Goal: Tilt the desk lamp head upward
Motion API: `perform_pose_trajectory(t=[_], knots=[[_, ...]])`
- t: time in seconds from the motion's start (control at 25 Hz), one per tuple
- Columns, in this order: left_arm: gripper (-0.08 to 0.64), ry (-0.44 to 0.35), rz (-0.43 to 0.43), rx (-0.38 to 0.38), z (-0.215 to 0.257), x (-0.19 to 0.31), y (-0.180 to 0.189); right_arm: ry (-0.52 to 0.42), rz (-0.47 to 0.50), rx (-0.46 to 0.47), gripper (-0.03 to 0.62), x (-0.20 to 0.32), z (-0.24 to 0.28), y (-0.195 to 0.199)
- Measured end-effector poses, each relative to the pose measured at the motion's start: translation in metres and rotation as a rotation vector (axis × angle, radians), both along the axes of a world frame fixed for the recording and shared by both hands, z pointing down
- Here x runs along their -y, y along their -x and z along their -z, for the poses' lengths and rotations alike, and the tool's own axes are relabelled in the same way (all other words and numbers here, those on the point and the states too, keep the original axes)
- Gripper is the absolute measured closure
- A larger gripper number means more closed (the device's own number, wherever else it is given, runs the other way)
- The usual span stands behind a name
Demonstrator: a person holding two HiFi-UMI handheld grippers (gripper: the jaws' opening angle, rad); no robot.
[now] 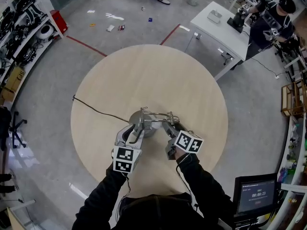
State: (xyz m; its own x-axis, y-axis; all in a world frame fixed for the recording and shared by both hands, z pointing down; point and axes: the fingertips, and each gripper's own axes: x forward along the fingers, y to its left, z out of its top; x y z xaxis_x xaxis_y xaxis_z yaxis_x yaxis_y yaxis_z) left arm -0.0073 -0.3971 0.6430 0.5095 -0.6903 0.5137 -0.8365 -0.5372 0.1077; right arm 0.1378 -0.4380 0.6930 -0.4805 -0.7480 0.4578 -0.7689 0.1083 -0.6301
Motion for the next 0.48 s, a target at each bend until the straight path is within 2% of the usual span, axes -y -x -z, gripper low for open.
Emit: perform_pose_trajectory(t=[0.16,0.48], knots=[[0.405,-0.016,0.007,0.004,-0.003,0.009,-0.003,-0.022,-0.010,-0.070,0.265,0.012,0.000,-0.015],[0.405,-0.045,0.018,-0.001,0.019,-0.007,0.002,-0.099,-0.010,-0.230,0.265,0.007,0.042,-0.034]])
